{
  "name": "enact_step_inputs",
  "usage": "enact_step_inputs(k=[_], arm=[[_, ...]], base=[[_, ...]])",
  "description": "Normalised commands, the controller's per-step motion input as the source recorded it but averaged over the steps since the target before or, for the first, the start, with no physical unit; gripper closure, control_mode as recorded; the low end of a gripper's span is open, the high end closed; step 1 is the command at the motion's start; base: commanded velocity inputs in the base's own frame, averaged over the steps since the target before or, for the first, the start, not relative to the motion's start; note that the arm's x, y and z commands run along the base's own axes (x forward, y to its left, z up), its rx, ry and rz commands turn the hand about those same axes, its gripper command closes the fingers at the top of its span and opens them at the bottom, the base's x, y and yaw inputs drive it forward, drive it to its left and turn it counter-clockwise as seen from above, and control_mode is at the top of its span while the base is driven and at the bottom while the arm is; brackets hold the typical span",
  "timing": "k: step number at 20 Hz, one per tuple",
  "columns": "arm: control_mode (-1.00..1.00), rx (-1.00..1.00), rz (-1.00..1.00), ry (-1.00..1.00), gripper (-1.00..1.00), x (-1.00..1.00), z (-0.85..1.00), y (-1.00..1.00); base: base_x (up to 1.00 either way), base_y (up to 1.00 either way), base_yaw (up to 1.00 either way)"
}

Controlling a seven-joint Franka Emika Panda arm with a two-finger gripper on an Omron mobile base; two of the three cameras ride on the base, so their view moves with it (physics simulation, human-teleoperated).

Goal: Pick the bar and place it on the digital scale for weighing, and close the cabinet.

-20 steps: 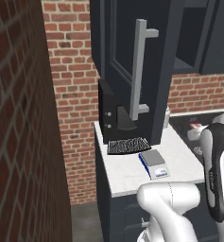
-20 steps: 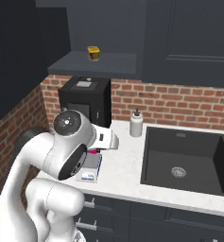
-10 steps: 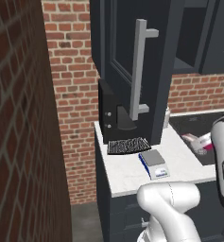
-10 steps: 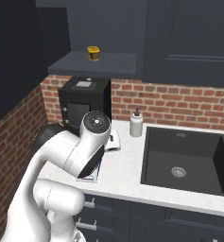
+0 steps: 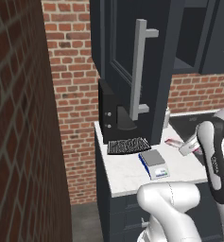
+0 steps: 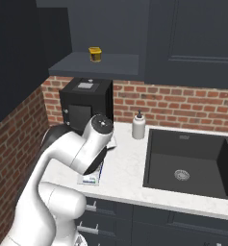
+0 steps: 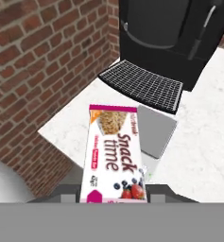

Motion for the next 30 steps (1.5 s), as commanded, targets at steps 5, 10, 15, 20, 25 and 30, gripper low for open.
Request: enact_step_inputs(k=[5, 10, 15, 20, 25, 30], arm=[[-1.00, 0.00, 0.21, 0.16, 1.00, 0.47, -0.15, 0.33], [-1.00, 0.00, 0.17, 0.02, 1.00, 0.16, -0.45, 0.11], [-1.00, 0.00, 0.17, -0.04, 1.00, 0.09, -0.45, 0.11], [-1.00, 0.00, 0.07, 0.01, 1.00, 0.29, -0.27, 0.11], [-1.00, 0.00, 0.05, 0.01, 1.00, 0.34, -0.29, 0.01], [-1.00, 0.00, 0.06, 0.00, 1.00, 0.13, -0.27, -0.03]], base=[[0.00, 0.00, 0.00], [0.00, 0.00, 0.00], [0.00, 0.00, 0.00], [0.00, 0.00, 0.00], [0.00, 0.00, 0.00], [0.00, 0.00, 0.00]])
